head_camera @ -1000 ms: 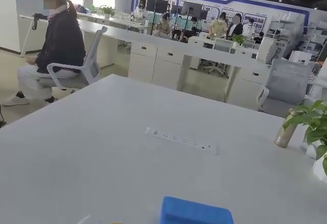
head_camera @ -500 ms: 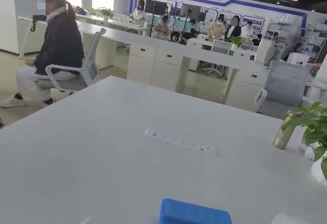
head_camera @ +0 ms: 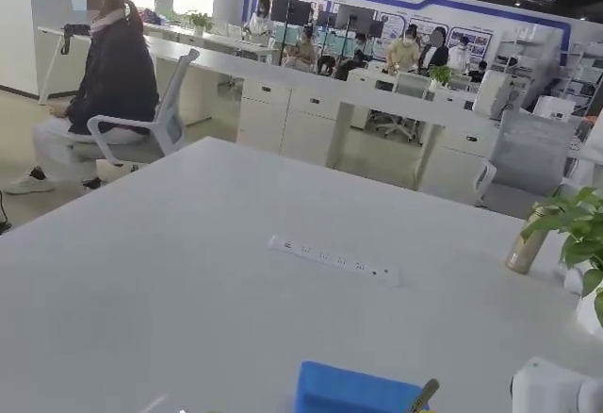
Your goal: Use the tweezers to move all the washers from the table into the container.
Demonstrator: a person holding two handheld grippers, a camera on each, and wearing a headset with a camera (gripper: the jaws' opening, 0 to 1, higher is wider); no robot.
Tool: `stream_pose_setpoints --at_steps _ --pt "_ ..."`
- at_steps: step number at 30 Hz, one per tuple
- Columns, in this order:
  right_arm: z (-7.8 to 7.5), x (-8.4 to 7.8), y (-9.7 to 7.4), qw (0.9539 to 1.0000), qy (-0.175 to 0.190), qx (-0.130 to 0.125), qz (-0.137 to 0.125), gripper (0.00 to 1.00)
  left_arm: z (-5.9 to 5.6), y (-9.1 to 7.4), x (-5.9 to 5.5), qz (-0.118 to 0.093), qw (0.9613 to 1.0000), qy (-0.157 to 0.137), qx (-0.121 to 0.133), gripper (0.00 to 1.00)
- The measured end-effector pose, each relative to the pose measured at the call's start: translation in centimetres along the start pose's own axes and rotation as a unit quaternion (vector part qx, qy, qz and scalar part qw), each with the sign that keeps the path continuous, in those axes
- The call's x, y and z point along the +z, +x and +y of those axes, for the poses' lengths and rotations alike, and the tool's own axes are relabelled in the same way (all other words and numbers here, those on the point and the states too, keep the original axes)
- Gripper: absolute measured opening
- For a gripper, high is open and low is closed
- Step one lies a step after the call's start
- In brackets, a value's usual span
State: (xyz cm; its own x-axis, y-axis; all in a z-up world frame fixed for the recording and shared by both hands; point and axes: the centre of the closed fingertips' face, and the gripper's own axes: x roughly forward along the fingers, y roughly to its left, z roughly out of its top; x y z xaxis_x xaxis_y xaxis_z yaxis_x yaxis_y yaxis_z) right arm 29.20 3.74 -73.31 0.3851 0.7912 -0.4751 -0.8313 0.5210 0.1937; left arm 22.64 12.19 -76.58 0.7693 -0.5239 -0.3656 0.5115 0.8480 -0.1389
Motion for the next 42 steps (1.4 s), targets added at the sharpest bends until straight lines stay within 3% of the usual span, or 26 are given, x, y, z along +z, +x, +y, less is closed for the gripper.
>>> stream_pose_setpoints --at_steps 8,14,42 --pt "-2.5 1.4 0.6 0.9997 0.016 -0.017 -0.010 0.03 0.0 0.1 -0.1 0.002 1.0000 -0.002 -0.001 0.82" --pt "-4.1 0.5 1.4 0.9994 0.015 -0.030 0.010 0.03 -0.1 0.1 -0.1 0.003 1.0000 -0.001 -0.002 0.81" --pt "-3.6 0.7 1.3 0.9995 0.015 -0.027 0.005 0.03 -0.1 0.2 -0.3 0.009 0.9999 0.000 -0.006 0.81"
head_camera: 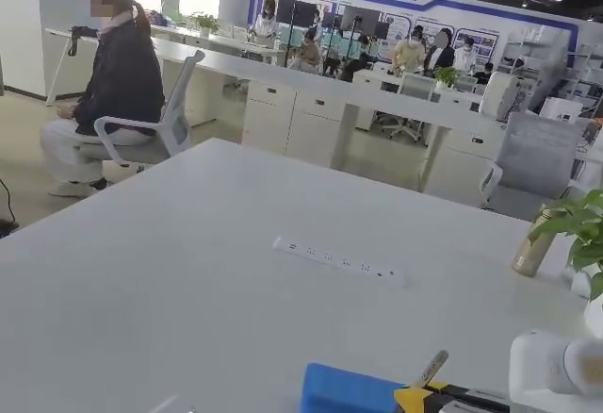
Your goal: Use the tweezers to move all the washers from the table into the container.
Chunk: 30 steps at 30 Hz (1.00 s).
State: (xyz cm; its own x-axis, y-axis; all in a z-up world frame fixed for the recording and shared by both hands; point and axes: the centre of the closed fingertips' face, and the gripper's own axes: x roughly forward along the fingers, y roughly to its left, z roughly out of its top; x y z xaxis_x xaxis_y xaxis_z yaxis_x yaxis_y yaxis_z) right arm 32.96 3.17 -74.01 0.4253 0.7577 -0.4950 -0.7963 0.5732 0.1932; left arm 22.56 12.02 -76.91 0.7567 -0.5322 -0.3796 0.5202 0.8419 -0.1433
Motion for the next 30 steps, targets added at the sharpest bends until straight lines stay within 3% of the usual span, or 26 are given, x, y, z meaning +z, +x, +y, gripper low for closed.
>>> stream_pose_setpoints --at_steps 22,30 --pt "0.8 -0.3 -0.2 1.0000 0.003 0.004 0.001 0.03 -0.2 -0.1 -0.1 0.004 1.0000 -0.002 -0.004 0.80" --pt "2.3 -1.5 -0.2 0.9997 0.006 0.021 0.011 0.03 -0.3 0.0 -0.3 0.010 0.9999 -0.003 -0.004 0.80"
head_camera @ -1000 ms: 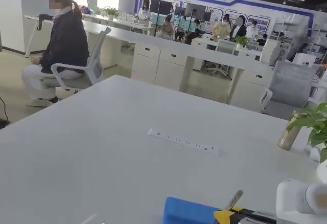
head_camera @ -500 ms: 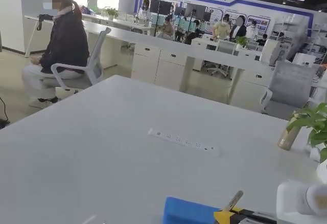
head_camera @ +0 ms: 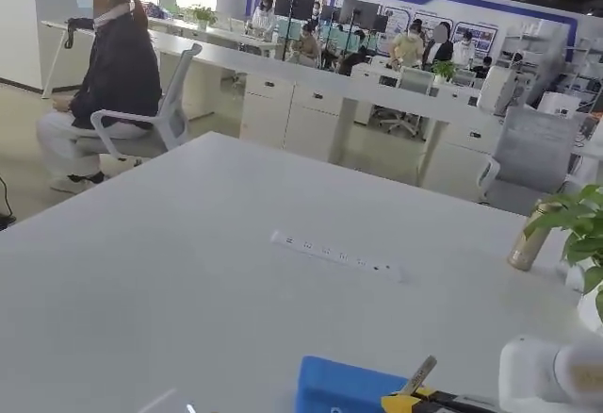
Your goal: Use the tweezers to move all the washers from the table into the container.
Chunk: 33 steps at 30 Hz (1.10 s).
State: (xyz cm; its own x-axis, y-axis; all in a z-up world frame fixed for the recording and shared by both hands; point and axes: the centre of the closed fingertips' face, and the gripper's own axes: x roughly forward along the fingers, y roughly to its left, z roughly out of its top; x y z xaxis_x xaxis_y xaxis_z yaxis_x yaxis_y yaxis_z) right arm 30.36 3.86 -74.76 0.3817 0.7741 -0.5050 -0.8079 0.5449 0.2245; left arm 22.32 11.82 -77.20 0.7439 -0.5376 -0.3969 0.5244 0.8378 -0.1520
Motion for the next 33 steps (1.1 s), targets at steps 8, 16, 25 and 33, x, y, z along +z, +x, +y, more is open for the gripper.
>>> stream_pose_setpoints --at_steps 8,16,25,33 --pt "0.9 -1.9 0.5 0.9998 0.011 0.013 0.011 0.03 -0.1 0.0 -0.1 0.002 1.0000 0.003 -0.002 0.80" --pt "1.6 -3.3 0.9 0.9994 0.014 0.020 0.026 0.03 -0.1 0.1 -0.1 0.003 1.0000 0.004 -0.004 0.80" --pt "2.1 -5.3 1.4 0.9982 0.022 0.024 0.049 0.03 -0.1 0.1 -0.2 0.006 1.0000 0.004 -0.006 0.80" --pt "2.1 -7.2 2.0 0.9969 0.027 0.026 0.070 0.03 -0.2 0.2 -0.4 0.011 0.9999 0.007 -0.008 0.79"
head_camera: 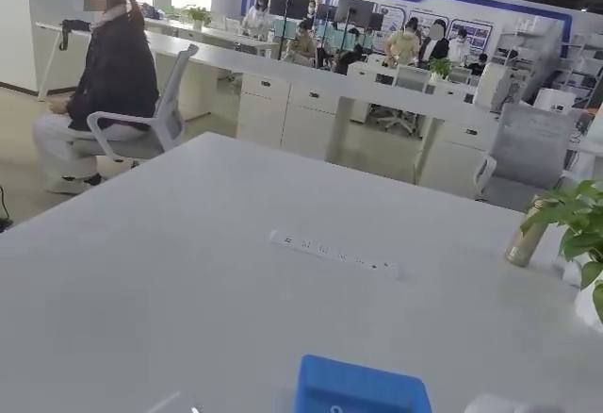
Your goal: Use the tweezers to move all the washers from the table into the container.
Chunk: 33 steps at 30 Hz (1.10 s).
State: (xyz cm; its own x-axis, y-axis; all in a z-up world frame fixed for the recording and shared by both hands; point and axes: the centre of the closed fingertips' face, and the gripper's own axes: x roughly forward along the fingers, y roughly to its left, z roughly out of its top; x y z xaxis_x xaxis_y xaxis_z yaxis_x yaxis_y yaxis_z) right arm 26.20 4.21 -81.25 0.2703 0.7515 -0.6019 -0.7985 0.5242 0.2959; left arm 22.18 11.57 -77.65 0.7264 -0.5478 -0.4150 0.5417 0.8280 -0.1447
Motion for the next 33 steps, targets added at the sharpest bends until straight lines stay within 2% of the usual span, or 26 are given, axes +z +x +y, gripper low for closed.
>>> stream_pose_setpoints --at_steps 6,17,23,33 --pt "-0.2 -0.6 0.2 1.0000 -0.004 0.000 0.006 0.03 0.0 0.0 -0.1 0.003 1.0000 0.001 -0.001 0.79" --pt "-0.1 -0.6 0.1 0.9999 -0.011 -0.008 0.004 0.03 0.0 0.0 -0.2 0.007 1.0000 0.002 0.000 0.78" --pt "0.9 -0.7 0.1 0.9999 -0.013 0.004 0.001 0.04 0.0 -0.1 -0.3 0.009 1.0000 0.002 0.001 0.78" --pt "2.0 -1.1 0.0 0.9964 -0.084 0.006 0.011 0.04 -0.1 0.1 -0.4 0.012 0.9999 0.005 -0.001 0.77"
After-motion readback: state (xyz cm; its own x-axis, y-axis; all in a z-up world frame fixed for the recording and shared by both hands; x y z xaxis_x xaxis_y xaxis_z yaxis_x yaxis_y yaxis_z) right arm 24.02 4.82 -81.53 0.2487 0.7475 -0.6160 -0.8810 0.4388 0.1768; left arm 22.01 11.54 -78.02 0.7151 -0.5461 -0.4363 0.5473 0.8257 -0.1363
